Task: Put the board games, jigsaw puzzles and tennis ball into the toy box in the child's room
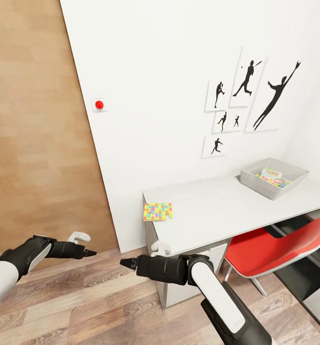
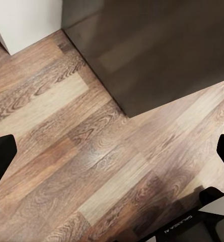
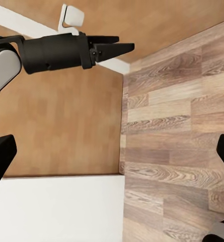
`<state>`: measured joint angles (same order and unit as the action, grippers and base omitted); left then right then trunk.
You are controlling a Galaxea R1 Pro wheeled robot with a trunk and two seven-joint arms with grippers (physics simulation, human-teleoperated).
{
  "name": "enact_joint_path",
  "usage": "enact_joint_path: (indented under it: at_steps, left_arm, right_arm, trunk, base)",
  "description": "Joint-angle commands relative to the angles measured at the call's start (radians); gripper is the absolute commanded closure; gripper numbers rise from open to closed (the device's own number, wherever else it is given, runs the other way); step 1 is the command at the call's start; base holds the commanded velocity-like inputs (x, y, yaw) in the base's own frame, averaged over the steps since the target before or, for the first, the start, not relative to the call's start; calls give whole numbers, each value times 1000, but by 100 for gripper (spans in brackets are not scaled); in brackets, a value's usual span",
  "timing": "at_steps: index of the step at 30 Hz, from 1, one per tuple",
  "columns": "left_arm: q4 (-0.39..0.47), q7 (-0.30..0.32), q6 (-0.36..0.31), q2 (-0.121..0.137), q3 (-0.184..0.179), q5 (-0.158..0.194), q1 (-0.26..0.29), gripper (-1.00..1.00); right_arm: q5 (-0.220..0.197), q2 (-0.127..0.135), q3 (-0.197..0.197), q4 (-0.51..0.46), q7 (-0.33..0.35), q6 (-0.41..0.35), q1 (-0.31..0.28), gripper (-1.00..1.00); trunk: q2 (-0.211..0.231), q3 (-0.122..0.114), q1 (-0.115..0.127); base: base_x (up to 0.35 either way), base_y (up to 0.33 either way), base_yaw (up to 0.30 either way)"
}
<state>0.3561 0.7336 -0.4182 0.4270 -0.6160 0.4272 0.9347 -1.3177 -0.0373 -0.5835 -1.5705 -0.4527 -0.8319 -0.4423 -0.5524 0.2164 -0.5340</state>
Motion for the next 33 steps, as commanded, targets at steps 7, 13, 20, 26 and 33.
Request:
enact_joint_path:
  at_steps: [7,13,20,26,33]
  left_arm:
    - [1,0,-8,1,-5,9,1,-100]
    - [1,0,-8,1,-5,9,1,-100]
    - [1,0,-8,1,-5,8,1,-100]
    - [1,0,-8,1,-5,8,1,-100]
    - [1,0,-7,1,-5,8,1,-100]
  right_arm:
    - [-6,1,-2,-5,-10,0,-1,-100]
    - [-2,11,-3,-12,-13,-9,-1,-100]
    - [-4,63,119,-14,-11,-76,-1,-100]
    - [-45,126,300,-14,57,-160,4,-100]
    - [-83,146,394,-13,194,-211,35,-100]
  trunk:
    - [-2,2,0]
    - [-2,2,0]
    - [-2,2,0]
    - [-2,2,0]
    - [-2,2,0]
  base:
    - [0,0,0]
    - [0,0,0]
    - [0,0,0]
    - [0,0,0]
    - [0,0,0]
